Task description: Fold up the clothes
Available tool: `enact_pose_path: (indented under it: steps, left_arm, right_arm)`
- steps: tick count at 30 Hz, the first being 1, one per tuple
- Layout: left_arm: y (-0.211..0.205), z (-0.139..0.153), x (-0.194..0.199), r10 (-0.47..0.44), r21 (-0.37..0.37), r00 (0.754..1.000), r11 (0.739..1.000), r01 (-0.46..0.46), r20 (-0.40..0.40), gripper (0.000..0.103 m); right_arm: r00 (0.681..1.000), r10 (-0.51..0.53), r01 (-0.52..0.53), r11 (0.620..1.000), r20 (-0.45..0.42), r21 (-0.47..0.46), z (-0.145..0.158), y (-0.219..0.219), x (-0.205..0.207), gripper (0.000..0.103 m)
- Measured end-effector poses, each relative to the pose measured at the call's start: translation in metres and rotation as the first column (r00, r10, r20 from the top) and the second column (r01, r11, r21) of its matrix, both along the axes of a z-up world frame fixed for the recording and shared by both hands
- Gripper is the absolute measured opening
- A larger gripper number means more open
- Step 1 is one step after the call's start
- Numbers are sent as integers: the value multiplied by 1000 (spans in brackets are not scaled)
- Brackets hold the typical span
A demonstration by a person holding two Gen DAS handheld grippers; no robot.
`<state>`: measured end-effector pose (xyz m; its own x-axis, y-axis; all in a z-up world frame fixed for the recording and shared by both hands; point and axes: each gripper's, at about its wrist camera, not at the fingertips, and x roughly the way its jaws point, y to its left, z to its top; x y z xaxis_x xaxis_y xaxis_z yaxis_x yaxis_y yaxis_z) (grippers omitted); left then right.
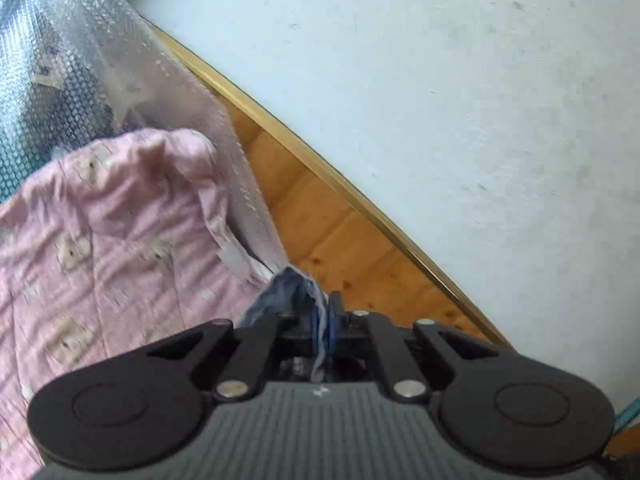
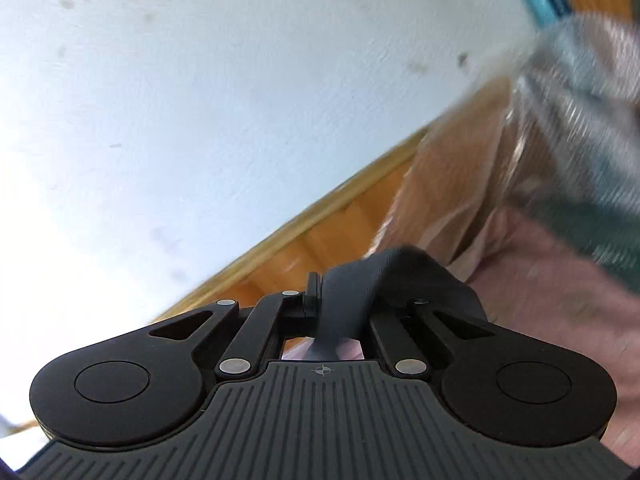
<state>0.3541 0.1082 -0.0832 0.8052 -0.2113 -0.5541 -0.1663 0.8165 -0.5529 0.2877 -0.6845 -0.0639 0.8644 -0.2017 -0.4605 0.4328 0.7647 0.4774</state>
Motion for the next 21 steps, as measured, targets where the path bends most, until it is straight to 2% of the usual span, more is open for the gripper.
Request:
enact_pose_path:
  steps: [1, 2, 3, 4, 6, 8, 9, 11, 14, 15, 16, 17, 18, 19, 21]
  left_arm:
    - [5, -9, 14, 17, 52, 998, 999, -13, -58, 28]
    - [8, -17, 9, 32, 95, 994, 995, -22, -107, 35]
    - [12, -26, 1, 48, 134, 987, 991, -27, -151, 47]
    - [15, -34, -8, 65, 173, 979, 984, -31, -194, 57]
    - [21, -52, -35, 67, 229, 964, 973, -7, -257, 64]
    - [19, -73, -80, 16, 264, 952, 962, 69, -306, 79]
    - [16, -83, -107, -8, 290, 941, 950, 112, -338, 79]
    - [11, -102, -156, -46, 337, 912, 920, 197, -409, 81]
    - [13, -124, -217, -22, 346, 873, 913, 216, -487, 82]
    - [17, -128, -233, 0, 327, 871, 927, 185, -492, 84]
    - [22, -131, -247, 24, 303, 870, 942, 146, -493, 89]
    - [26, -134, -258, 40, 260, 870, 960, 103, -492, 93]
    - [30, -137, -268, 54, 213, 870, 975, 60, -491, 94]
    - [34, -140, -278, 68, 164, 869, 986, 16, -490, 94]
    - [34, -148, -283, 40, 43, 871, 999, -22, -490, 94]
  right_arm:
    - [999, -27, 26, 1000, -46, -10, -9, -3, 10, 7]
    - [993, -43, 43, 999, -114, -2, -28, -4, 20, 20]
    - [982, -36, 40, 999, -187, 21, -50, -3, 26, 47]
    - [966, -19, 33, 998, -258, 51, -71, 0, 26, 63]
    - [952, 15, 19, 994, -304, 109, -101, 9, 5, 64]
    - [946, 46, 5, 988, -320, 155, -126, 20, -28, 77]
    - [941, 56, -2, 987, -334, 161, -134, 27, -52, 82]
    - [930, 77, -14, 985, -360, 173, -152, 41, -100, 82]
    - [903, 48, 15, 990, -426, 143, -170, 56, -167, 85]
    - [900, 18, 50, 988, -437, 145, -175, 58, -189, 86]
    - [898, -9, 87, 984, -440, 156, -181, 59, -207, 88]
    - [899, -34, 124, 976, -436, 178, -187, 59, -222, 89]
    - [899, -60, 160, 967, -433, 199, -193, 59, -237, 89]
    - [907, -83, 182, 961, -412, 207, -197, 60, -247, 91]
    - [929, -97, 183, 959, -357, 216, -201, 64, -246, 93]
